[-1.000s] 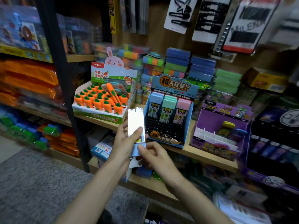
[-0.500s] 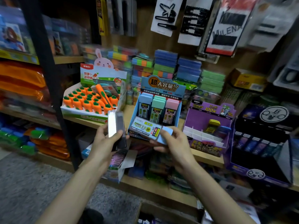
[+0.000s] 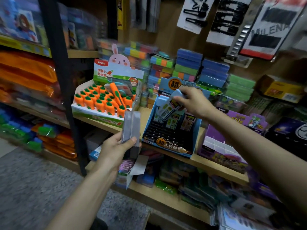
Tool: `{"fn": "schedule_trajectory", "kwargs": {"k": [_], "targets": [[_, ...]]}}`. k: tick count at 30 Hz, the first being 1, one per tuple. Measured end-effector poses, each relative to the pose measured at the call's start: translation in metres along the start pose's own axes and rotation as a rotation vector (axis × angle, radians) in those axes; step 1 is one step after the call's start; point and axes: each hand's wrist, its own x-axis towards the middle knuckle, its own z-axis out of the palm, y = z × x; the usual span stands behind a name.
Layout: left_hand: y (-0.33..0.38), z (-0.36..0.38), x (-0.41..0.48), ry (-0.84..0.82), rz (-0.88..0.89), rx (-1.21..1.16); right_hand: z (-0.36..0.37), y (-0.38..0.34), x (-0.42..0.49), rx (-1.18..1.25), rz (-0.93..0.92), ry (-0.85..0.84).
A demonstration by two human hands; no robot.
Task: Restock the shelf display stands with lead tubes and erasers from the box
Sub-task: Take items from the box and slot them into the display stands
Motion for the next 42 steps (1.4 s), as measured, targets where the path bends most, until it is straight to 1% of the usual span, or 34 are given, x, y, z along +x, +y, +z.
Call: {"fn": "schedule_trajectory", "kwargs": {"k": [7, 10, 14, 16, 18, 21, 23, 26, 28, 31, 35, 38, 39, 40, 41, 42], "targets": [[-0.008, 0.003, 0.003, -0.023, -0.089, 0.049, 0.026, -0.005, 0.023, -0.273, -0.063, -0.083], [-0.010, 0.005, 0.004, -0.015, -0.131, 0.024, 0.029, -0.006, 0.027, -0.287, -0.081, -0.092], [-0.011, 0.008, 0.003, -0.027, -0.158, 0.003, 0.026, -0.007, 0.031, -0.274, -0.094, -0.144], [-0.011, 0.009, 0.002, -0.043, -0.164, 0.002, 0.029, -0.005, 0.032, -0.292, -0.097, -0.106], [-0.011, 0.011, 0.002, -0.048, -0.169, -0.004, 0.032, -0.004, 0.031, -0.325, -0.089, -0.015], [-0.011, 0.013, 0.001, -0.058, -0.171, 0.004, 0.036, -0.001, 0.028, -0.356, -0.137, 0.091], [-0.011, 0.014, 0.001, -0.059, -0.171, -0.001, 0.036, 0.001, 0.028, -0.330, -0.133, 0.093], [-0.010, 0.015, 0.000, -0.059, -0.170, -0.003, 0.031, 0.000, 0.030, -0.151, -0.074, 0.047], [-0.011, 0.014, 0.001, -0.061, -0.170, -0.004, 0.029, 0.000, 0.032, -0.142, -0.074, 0.015], [-0.011, 0.014, 0.002, -0.070, -0.169, -0.006, 0.036, 0.001, 0.033, -0.191, -0.091, -0.008], [-0.012, 0.016, 0.003, -0.083, -0.158, 0.019, 0.054, 0.005, 0.027, -0.449, -0.214, 0.093], [-0.010, 0.019, 0.002, -0.112, -0.145, 0.029, 0.052, 0.003, 0.021, -0.534, -0.250, 0.124], [-0.010, 0.020, 0.002, -0.125, -0.136, 0.033, 0.050, 0.001, 0.018, -0.511, -0.242, 0.136], [-0.009, 0.022, 0.001, -0.142, -0.127, 0.034, 0.047, -0.002, 0.011, -0.429, -0.220, 0.167], [-0.008, 0.023, -0.001, -0.169, -0.119, 0.036, 0.044, -0.006, 0.002, -0.285, -0.184, 0.198], [-0.007, 0.025, -0.002, -0.213, -0.115, 0.040, 0.040, -0.010, -0.010, -0.097, -0.139, 0.193]]}}
